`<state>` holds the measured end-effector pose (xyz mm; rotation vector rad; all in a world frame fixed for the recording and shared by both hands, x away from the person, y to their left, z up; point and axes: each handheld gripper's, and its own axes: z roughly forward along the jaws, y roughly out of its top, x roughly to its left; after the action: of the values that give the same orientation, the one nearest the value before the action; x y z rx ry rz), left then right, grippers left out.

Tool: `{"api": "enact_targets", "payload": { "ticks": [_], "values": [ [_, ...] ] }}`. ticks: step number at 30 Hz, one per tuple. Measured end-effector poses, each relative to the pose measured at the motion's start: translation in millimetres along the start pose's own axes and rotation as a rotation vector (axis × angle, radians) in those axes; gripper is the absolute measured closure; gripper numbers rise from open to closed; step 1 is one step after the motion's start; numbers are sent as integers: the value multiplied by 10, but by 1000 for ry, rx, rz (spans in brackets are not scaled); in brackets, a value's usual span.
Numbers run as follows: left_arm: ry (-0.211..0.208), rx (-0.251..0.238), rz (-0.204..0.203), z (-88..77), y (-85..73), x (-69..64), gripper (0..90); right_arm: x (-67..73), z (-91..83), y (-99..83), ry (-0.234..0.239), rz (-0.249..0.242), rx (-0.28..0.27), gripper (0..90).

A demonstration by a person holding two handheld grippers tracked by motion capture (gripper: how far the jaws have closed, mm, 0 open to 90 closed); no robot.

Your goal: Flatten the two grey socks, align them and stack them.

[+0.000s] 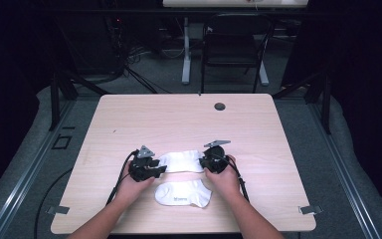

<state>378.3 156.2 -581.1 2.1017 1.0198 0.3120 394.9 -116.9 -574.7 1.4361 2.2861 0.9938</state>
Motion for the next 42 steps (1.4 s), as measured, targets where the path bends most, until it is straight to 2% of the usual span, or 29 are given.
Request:
{"api": "enact_targets", "payload": {
  "ticks": [10, 13, 15, 16, 21, 24, 32, 36, 40, 42],
  "values": [
    [-31, 26, 13, -30, -8, -80, 567, -41, -65, -43, 7, -5, 13, 792],
    [-39, 35, 0, -48, 8, -82, 571, -33, -78, -34, 15, -2, 33, 767],
    [-39, 25, -9, -75, 27, -73, 571, -14, -92, -22, 24, -4, 42, 753],
    [-32, 14, -10, -96, 48, -53, 571, -3, -117, -9, 25, -20, 32, 748],
    [-14, 8, -15, -127, 99, 13, 569, 2, -182, 44, 25, -20, 7, 730],
    [6, 8, -21, -115, 123, 73, 559, -53, -203, 91, 9, -10, -13, 691],
    [26, 39, -19, -20, 98, 98, 586, -180, -164, 69, 0, 35, 8, 637],
    [18, 61, -1, 6, 92, 75, 617, -201, -140, 42, 2, 30, 16, 631],
    [29, 51, 9, 18, 84, 52, 637, -201, -119, 31, 6, 23, 27, 626],
    [21, 51, 21, 19, 80, 38, 672, -183, -89, 22, 13, 14, 25, 625]
  ]
}}
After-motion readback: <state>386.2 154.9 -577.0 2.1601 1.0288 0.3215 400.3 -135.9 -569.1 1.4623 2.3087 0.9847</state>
